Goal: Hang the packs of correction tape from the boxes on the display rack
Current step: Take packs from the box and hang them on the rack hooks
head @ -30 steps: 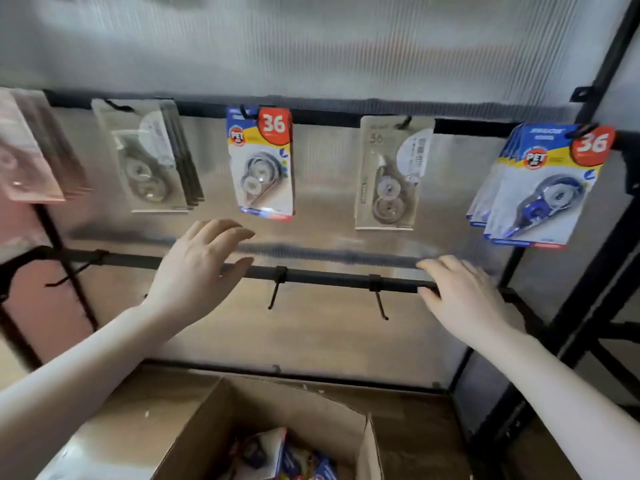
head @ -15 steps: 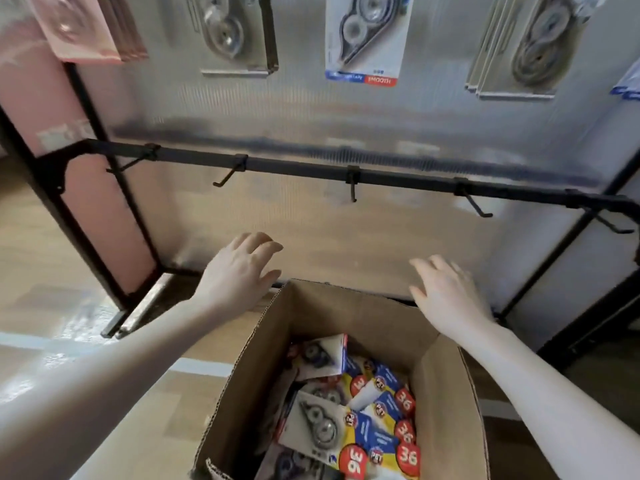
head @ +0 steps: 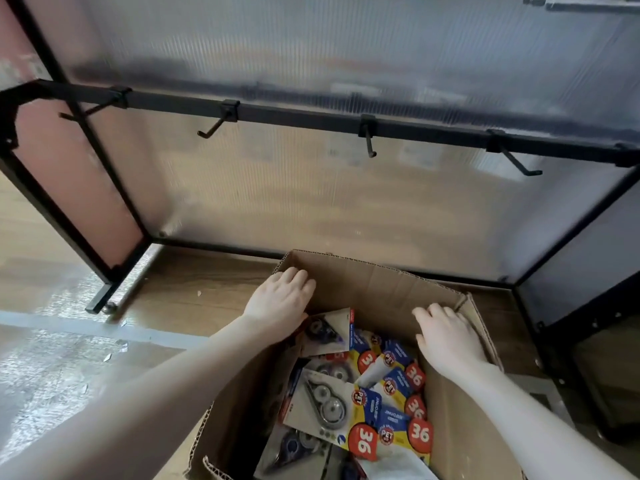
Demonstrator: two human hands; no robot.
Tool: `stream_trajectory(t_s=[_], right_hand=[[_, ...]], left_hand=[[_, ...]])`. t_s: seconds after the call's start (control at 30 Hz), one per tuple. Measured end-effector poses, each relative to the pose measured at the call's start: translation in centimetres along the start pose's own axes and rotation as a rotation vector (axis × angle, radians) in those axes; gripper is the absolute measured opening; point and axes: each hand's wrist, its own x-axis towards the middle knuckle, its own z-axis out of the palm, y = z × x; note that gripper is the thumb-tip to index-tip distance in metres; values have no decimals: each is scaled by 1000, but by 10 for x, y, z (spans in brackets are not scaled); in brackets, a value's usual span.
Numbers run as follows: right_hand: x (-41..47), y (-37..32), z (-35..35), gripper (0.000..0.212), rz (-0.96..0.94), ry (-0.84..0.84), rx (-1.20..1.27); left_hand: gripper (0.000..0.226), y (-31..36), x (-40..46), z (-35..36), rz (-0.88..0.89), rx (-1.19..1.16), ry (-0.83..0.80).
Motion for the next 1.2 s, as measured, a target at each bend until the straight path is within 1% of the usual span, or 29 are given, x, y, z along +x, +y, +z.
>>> stream_trajectory(t_s=[0.1, 0.23, 0.5, 0.63, 0.77, 0.83, 0.87, 0.93, 1.0, 1.07, 1.13, 1.2], right_hand=[[2, 1, 22, 44, 17, -60, 23], [4, 0, 44, 45, 22, -104, 38], [13, 1, 70, 40, 20, -142, 54], [18, 3, 79, 42, 23, -165, 84], [19, 3, 87, 52, 24, -226, 130], [20, 3, 93, 55, 20, -279, 155], [20, 2, 97, 57, 16, -302, 168], [21, 1, 103, 61, 15, -351, 200], [22, 0, 107, 64, 29, -391, 234], [24, -1, 111, 61, 46, -405, 273], [25, -1, 111, 52, 60, -402, 292], [25, 0, 110, 45, 66, -379, 304]], left_hand=[[51, 7, 15, 10, -35, -28, -87], [57, 13, 33, 37, -95, -132, -278], [78, 16, 42, 92, -116, -322, -517], [88, 17, 40, 110, -204, -473, -539], [92, 18, 42, 114, -265, -478, -534], [88, 20, 41, 113, -290, -423, -534], [85, 22, 40, 112, -283, -359, -535], [79, 23, 38, 108, -233, -214, -531], [73, 22, 36, 106, -196, -152, -518], [69, 21, 35, 103, -197, -190, -531], [64, 22, 35, 99, -202, -251, -543], [52, 20, 36, 94, -194, -281, -535]])
